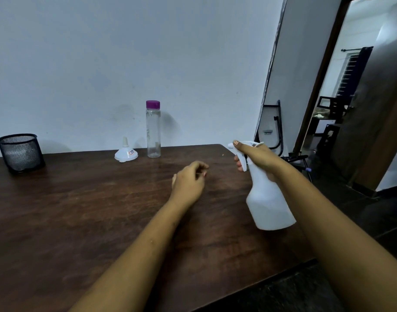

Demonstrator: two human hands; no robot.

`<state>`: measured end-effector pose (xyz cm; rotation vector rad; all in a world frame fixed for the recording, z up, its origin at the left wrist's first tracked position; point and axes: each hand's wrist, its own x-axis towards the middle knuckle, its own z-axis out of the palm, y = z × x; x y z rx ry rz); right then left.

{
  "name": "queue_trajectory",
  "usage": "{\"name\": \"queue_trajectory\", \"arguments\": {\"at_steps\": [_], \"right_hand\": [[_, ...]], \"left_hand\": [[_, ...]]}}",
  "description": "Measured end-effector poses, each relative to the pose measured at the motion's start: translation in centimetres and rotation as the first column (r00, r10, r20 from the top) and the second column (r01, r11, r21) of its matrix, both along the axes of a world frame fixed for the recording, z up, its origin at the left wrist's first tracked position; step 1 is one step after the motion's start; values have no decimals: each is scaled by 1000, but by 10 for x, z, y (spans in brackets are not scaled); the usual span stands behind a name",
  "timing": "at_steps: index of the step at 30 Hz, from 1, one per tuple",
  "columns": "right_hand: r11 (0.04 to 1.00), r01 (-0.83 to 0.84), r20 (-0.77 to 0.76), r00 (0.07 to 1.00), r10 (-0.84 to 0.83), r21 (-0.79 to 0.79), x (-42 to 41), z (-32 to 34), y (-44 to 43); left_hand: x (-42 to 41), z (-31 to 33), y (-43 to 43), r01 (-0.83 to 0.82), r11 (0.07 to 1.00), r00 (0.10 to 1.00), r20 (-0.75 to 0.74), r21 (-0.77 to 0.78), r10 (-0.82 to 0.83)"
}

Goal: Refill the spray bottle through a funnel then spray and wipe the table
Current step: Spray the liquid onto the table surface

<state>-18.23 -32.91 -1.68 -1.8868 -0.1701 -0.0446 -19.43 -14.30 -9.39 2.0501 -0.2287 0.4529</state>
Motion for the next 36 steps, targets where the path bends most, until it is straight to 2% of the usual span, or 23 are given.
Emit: {"name": "queue_trajectory", "arguments": {"at_steps": [2, 4, 10, 14, 19, 23, 27, 31, 36], "right_hand": [[998, 1, 53, 999, -4, 63, -4, 4, -3], [993, -53, 108, 993, 41, 104, -9, 4, -5], [951, -135, 186, 979, 85, 279, -26, -5, -8], [926, -154, 197, 976, 89, 344, -27, -11, -13], [925, -143, 163, 983, 89, 353, -26, -13, -14], [929, -135, 170, 982, 79, 344, -26, -14, -10], [930, -114, 174, 983, 55, 349, -28, -14, -9], [946, -88, 172, 984, 35, 312, -28, -14, -9], [971, -42, 191, 982, -4, 236, -29, -6, -11]], "left_hand": [[0, 27, -8, 67, 993, 994, 93, -97, -58], [0, 52, -15, 111, 987, 983, 160, -116, -92], [16, 80, -30, 86, 990, 950, 292, 110, -114], [22, 88, -38, 132, 977, 931, 317, 166, -179], [21, 91, -44, 191, 974, 938, 270, 125, -219], [19, 95, -49, 173, 971, 958, 201, 163, -204], [10, 100, -54, 177, 975, 961, 189, 137, -201], [9, 98, -54, 139, 983, 982, 109, 120, -152], [8, 78, -41, 101, 995, 995, 12, 14, -101]]}}
